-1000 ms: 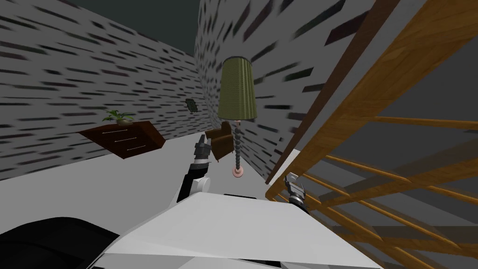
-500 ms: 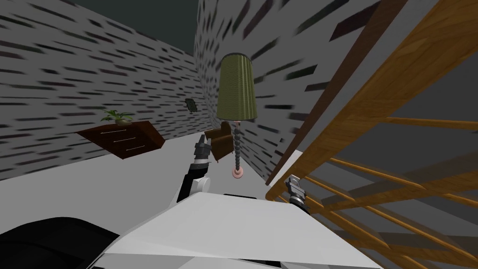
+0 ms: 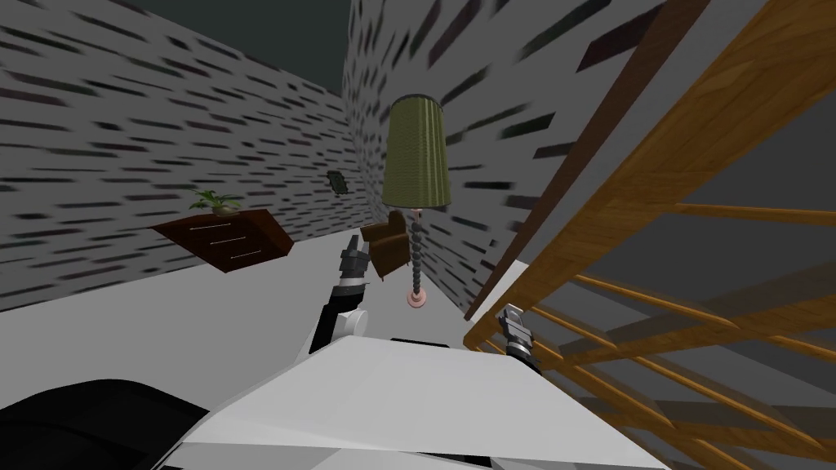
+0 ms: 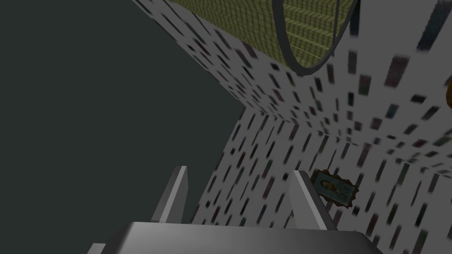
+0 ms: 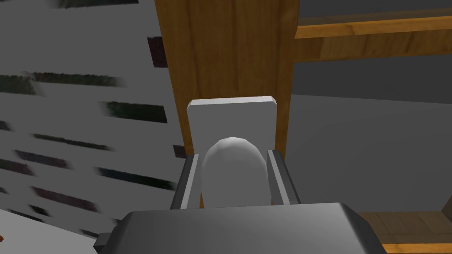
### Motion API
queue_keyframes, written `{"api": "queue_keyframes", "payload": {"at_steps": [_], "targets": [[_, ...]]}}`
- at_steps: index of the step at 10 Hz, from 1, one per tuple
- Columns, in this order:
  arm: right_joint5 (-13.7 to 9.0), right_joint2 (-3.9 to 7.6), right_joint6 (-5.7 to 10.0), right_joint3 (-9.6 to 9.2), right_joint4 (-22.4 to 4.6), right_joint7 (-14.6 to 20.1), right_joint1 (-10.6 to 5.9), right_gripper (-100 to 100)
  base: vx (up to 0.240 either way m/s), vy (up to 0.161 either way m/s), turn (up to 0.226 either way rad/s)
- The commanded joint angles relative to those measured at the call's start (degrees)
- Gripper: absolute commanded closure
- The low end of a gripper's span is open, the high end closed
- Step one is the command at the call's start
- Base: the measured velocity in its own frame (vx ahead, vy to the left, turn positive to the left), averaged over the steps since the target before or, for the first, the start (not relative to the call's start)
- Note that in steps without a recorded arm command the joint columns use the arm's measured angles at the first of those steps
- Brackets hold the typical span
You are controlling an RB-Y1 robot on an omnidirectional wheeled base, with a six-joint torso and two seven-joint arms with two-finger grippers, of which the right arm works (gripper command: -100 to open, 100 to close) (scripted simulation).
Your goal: Pull the door open
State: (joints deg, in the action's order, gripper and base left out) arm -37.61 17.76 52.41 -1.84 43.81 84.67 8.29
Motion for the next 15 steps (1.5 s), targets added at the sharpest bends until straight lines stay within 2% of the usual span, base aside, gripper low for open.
{"api": "queue_keyframes", "payload": {"at_steps": [1, 6, 7, 8, 15], "targets": [[0.60, 0.27, -0.16, -1.08, 0.47, 0.63, 0.55, 100, -0.219, 0.018, 0.046], [3.04, 2.15, -0.17, -5.13, 2.31, 3.26, 1.83, 100, -0.245, 0.017, 0.067], [2.75, 2.05, -0.44, -4.74, 2.29, 3.03, 1.95, 100, -0.106, 0.007, 0.021], [3.52, 2.50, -0.18, -6.07, 2.80, 3.81, 2.58, 100, -0.157, -0.012, 0.058], [6.67, 5.02, 2.11, -11.28, 4.99, 7.25, 4.88, 100, -0.229, -0.016, 0.060]]}}
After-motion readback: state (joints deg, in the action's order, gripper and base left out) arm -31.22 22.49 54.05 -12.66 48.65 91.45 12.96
